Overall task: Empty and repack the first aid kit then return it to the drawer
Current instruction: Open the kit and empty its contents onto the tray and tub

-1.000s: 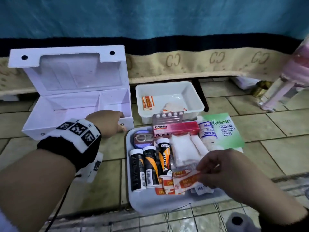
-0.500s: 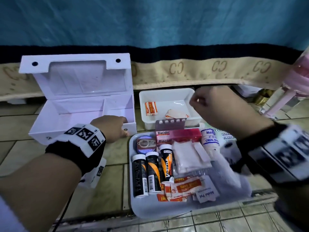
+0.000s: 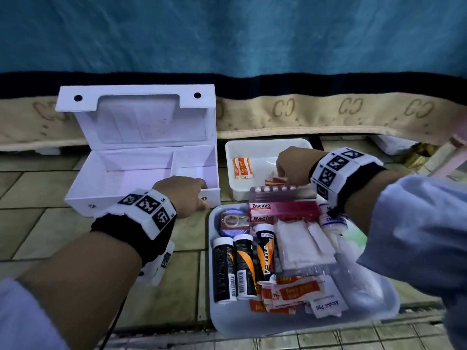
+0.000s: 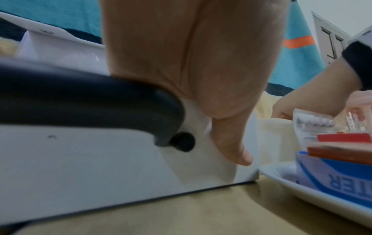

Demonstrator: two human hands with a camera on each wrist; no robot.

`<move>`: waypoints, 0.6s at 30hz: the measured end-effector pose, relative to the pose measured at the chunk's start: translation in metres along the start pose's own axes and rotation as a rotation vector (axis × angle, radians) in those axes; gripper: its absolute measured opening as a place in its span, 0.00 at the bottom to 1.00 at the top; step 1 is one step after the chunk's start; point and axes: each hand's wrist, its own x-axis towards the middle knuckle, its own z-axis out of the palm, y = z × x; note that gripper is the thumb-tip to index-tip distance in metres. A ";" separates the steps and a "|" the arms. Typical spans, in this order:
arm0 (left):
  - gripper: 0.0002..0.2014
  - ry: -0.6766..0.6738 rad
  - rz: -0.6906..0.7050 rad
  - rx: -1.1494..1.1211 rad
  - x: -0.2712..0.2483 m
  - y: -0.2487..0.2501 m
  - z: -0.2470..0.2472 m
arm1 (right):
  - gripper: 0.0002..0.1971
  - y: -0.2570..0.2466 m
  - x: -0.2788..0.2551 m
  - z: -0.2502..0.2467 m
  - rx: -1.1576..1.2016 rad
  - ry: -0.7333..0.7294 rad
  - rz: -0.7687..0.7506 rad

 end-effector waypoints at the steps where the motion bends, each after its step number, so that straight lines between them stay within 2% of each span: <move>1: 0.23 0.000 0.001 0.000 0.000 0.000 0.000 | 0.10 -0.001 0.001 0.000 -0.012 0.010 0.021; 3: 0.23 -0.001 0.002 0.004 0.001 -0.001 0.001 | 0.12 0.000 -0.001 -0.002 0.001 0.073 0.072; 7: 0.23 0.002 -0.006 0.010 0.003 -0.002 0.002 | 0.10 0.013 -0.020 -0.021 0.124 0.340 0.166; 10: 0.22 0.004 -0.016 0.007 0.003 -0.001 0.002 | 0.07 0.013 -0.059 -0.042 0.176 0.505 0.135; 13: 0.23 -0.001 -0.015 0.011 0.003 0.000 0.002 | 0.03 0.005 -0.109 -0.053 0.253 0.434 -0.006; 16: 0.22 -0.001 -0.015 0.018 0.003 0.000 0.002 | 0.07 -0.007 -0.149 -0.044 0.325 0.221 -0.150; 18: 0.22 0.003 -0.016 0.018 0.004 -0.002 0.002 | 0.06 -0.014 -0.160 -0.027 0.348 0.085 -0.213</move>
